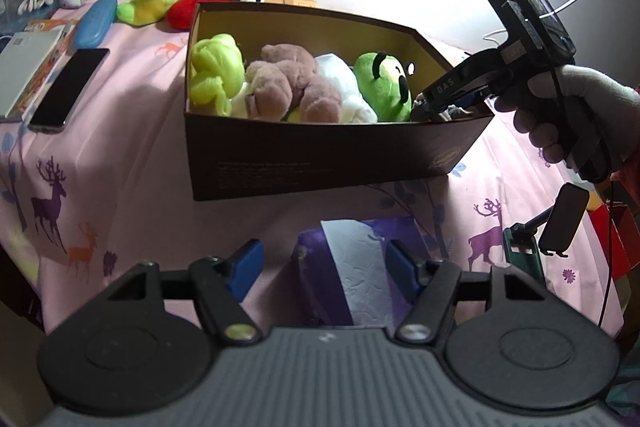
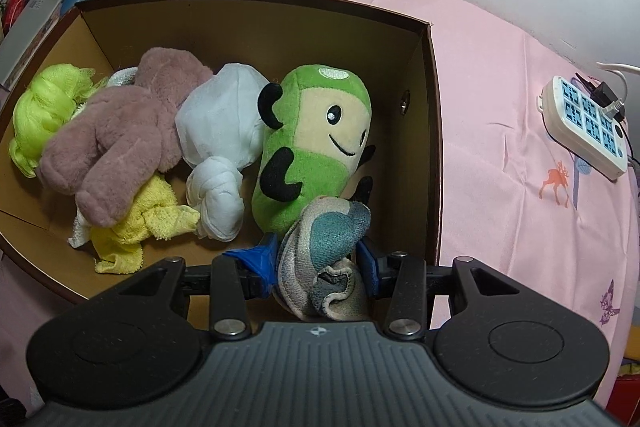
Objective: Organize soft objects
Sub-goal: 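Carry the striped knit ball into the box and open the right gripper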
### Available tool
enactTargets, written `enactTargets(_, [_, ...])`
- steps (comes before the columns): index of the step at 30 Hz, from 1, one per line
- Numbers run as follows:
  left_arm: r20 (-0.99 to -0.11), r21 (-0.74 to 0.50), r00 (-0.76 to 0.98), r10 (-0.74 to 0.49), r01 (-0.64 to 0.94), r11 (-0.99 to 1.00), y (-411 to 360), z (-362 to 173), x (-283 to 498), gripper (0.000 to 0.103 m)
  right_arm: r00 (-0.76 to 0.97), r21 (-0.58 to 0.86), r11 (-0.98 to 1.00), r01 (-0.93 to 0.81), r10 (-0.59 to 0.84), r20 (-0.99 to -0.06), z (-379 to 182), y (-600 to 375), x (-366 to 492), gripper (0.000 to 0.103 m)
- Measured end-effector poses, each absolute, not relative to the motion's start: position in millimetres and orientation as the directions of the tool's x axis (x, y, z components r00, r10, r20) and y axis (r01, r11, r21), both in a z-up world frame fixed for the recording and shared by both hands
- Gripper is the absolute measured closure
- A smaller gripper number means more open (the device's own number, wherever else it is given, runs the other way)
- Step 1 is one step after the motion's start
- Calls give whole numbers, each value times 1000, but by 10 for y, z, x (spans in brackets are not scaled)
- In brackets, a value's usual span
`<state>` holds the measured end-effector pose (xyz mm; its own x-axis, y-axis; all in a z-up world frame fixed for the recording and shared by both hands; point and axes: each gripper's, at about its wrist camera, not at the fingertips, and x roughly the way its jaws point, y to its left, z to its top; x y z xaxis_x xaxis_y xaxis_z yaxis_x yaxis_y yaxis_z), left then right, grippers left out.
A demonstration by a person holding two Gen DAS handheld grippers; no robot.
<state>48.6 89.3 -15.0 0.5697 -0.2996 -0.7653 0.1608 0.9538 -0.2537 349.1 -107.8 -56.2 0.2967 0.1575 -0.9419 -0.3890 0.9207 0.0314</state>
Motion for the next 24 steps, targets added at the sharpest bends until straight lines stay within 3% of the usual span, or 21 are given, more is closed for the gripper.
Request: enactTargets(24, [-830, -116, 540, -139, 77, 990, 800, -147, 746, 35, 307, 8, 905, -425, 152, -940, -548, -1089, 3426, 76])
